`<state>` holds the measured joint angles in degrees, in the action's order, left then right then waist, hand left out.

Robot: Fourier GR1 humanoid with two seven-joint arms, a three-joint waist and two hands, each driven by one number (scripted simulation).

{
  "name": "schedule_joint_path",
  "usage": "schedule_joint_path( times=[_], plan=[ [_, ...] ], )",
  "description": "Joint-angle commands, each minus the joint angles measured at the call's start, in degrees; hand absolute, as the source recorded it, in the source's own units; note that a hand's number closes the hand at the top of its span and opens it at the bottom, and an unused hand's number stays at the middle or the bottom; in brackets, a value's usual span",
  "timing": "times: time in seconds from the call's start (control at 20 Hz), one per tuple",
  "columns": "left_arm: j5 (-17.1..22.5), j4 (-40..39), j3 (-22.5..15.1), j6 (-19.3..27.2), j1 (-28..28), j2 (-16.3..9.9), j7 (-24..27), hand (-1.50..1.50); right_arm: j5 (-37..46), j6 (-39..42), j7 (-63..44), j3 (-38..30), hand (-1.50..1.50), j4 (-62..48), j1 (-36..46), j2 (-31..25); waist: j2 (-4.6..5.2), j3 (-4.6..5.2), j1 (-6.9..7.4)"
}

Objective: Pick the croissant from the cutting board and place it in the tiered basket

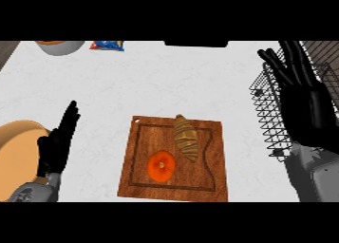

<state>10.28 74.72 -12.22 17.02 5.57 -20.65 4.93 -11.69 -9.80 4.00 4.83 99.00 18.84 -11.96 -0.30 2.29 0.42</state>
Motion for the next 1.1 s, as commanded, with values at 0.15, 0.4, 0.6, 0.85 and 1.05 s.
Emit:
schedule_joint_path(
  times=[0.15, 0.4, 0.6, 0.85, 1.05],
  plan=[
    [2.3, -0.8, 1.8, -3.5, -2.3, -3.4, -2.7, 0.00, -16.6, 10.5, 1.9, 2.5, 1.50, -12.5, -8.6, 10.5, 2.11, -2.91, 2.91],
    [5.1, -1.5, 2.3, -8.0, -3.9, -5.5, -5.9, 0.00, -28.9, 15.9, 17.7, 5.9, -1.50, -19.5, -14.4, 11.8, 1.47, -2.88, 2.78],
    [5.7, -0.7, 3.1, -8.2, -5.5, -6.5, -7.4, 0.00, -3.4, 1.6, 17.5, 10.4, -1.50, -27.9, -15.0, 7.2, 0.56, -2.21, 1.49],
    [6.3, -0.9, 3.8, -9.5, -4.8, -7.5, -8.2, 0.00, 11.6, -2.6, 5.5, 16.7, -1.50, -32.0, -10.3, -6.2, 0.37, -1.99, 1.57],
    [7.4, -1.5, 5.6, -10.9, -5.3, -8.9, -9.3, 0.00, 11.9, 5.4, -8.3, 20.4, -1.50, -28.0, -3.3, -8.7, 0.19, -2.16, 0.32]
  ],
)
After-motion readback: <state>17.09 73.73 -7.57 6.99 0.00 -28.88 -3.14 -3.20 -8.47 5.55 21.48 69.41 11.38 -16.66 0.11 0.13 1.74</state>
